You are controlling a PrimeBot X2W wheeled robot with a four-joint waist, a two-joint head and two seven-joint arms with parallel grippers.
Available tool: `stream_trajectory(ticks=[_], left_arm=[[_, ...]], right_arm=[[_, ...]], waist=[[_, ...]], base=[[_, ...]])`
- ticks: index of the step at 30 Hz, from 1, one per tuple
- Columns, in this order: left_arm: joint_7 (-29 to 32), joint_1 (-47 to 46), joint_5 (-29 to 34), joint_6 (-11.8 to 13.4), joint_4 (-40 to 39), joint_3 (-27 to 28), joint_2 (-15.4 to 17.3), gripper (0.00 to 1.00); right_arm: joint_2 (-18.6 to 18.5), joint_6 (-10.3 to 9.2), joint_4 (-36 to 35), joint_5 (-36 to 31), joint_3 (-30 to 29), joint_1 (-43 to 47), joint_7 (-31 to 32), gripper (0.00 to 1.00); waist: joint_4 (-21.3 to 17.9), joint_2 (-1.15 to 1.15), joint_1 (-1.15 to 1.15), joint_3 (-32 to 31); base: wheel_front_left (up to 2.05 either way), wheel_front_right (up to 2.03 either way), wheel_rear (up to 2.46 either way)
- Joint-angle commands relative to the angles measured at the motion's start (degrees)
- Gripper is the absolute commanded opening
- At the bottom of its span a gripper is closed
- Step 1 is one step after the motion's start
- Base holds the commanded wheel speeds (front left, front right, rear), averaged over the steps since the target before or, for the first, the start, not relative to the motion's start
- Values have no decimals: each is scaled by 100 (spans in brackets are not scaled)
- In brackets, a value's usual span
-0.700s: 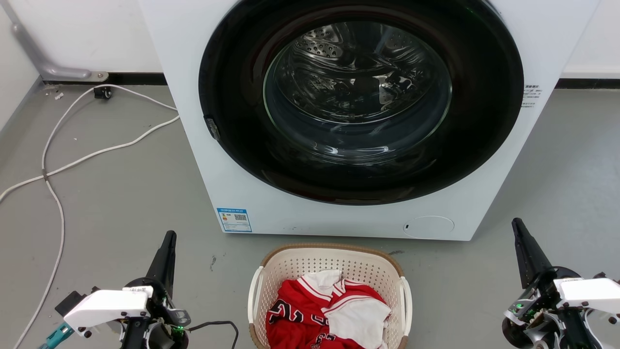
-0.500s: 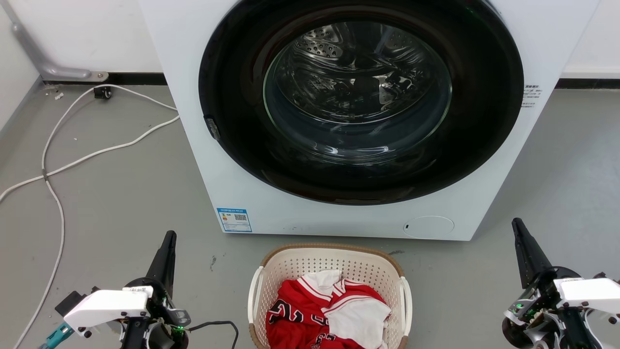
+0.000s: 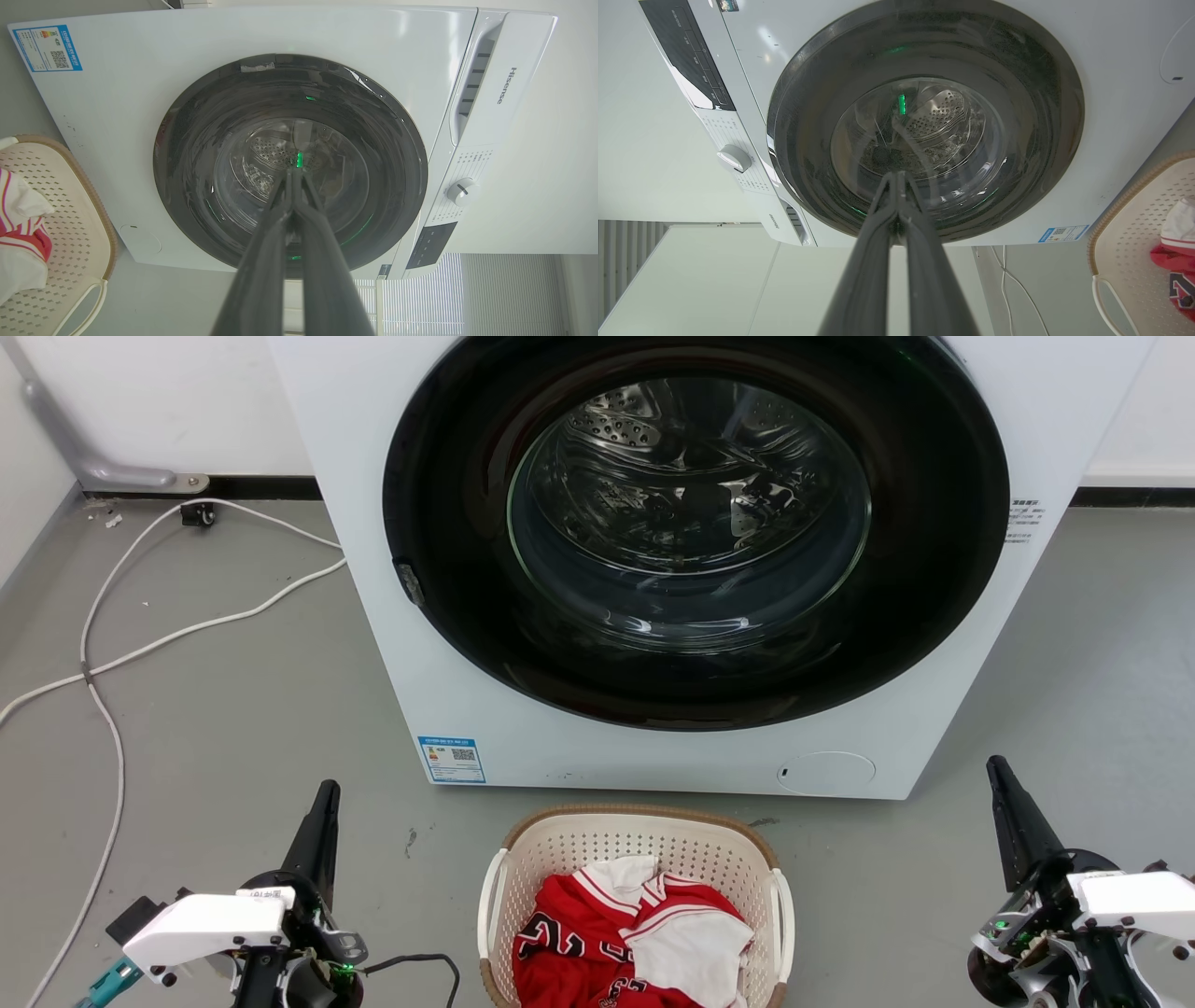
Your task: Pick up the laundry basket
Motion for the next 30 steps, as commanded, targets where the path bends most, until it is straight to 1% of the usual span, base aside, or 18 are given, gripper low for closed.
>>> stream_trajectory(ticks=[1, 30], left_arm=[[11, -34, -12, -29, 0, 15, -8, 0], [11, -34, -12, -23, 0, 15, -7, 0]], right_arm=[[18, -2, 6, -27, -8, -65, 21, 0], [20, -2, 7, -30, -9, -65, 18, 0]], waist=[[0, 0, 0, 0], [0, 0, 0, 0]], base=[[0, 0, 0], [0, 0, 0]])
